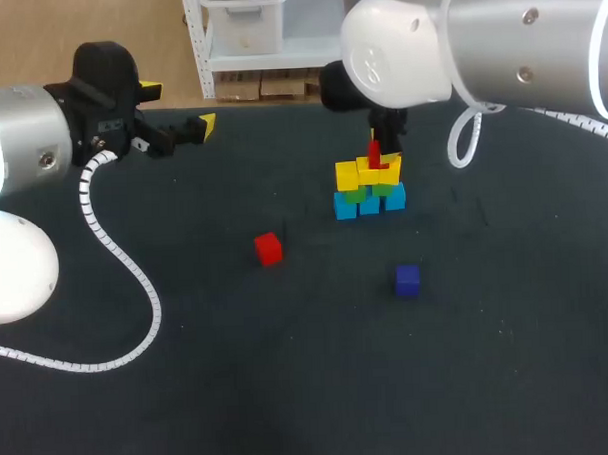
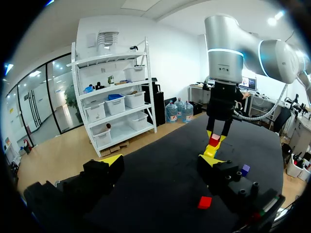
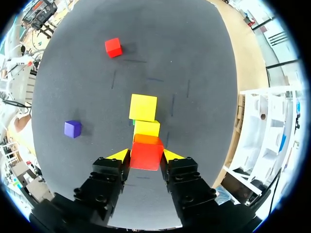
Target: Place the blue cubes, place green cubes on the blue cubes, place the yellow cubes on the green cubes, then place the red cubes on the yellow cubes, and place purple cube on the red cubes.
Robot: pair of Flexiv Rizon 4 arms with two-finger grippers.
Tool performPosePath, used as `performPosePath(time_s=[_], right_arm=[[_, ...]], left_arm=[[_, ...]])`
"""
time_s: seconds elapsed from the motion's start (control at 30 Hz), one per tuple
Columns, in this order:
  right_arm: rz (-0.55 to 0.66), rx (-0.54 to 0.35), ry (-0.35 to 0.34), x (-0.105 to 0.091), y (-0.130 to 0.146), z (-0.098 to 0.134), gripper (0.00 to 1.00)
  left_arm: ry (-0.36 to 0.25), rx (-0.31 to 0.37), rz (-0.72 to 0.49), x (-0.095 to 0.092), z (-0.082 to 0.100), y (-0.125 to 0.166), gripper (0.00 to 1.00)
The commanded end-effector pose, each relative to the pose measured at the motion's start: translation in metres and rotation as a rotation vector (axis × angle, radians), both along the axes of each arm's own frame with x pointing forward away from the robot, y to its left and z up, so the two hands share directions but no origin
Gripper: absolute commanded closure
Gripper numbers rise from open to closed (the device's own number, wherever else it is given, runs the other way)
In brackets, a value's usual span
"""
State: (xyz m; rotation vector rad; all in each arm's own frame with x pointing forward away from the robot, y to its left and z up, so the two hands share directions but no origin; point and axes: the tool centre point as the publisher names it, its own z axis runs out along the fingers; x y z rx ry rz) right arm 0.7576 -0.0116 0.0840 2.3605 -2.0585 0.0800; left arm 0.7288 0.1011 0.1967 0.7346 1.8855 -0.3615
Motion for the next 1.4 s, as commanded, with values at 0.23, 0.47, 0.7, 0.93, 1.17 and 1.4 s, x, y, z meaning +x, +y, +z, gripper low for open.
performPosePath(time_s=[0.23, 0.47, 0.7, 0.93, 1.17, 1.4], right_arm=[[0.005, -0.001, -0.009, -0.002, -0.001, -0.001, 0.18], [0.005, -0.007, -0.015, -0.002, -0.003, 0.0, 0.0], [-0.02, 0.022, -0.025, -0.006, -0.012, 0.014, 0.0], [-0.095, 0.138, -0.049, -0.005, -0.029, 0.044, 0.0], [-0.22, 0.251, -0.119, 0.004, -0.062, 0.073, 0.0], [-0.378, 0.351, -0.2, 0.017, -0.094, 0.087, 0.0]], left_arm=[[-0.004, -0.006, -0.009, 0.001, -0.001, 0.003, 0.0], [-0.004, -0.006, -0.009, 0.001, -0.001, 0.003, 0.0], [-0.004, -0.006, -0.009, 0.001, -0.001, 0.003, 0.0], [-0.004, -0.006, -0.009, 0.001, -0.001, 0.003, 0.0], [-0.004, -0.006, -0.009, 0.001, -0.001, 0.003, 0.0], [-0.004, -0.006, -0.009, 0.001, -0.001, 0.003, 0.0]])
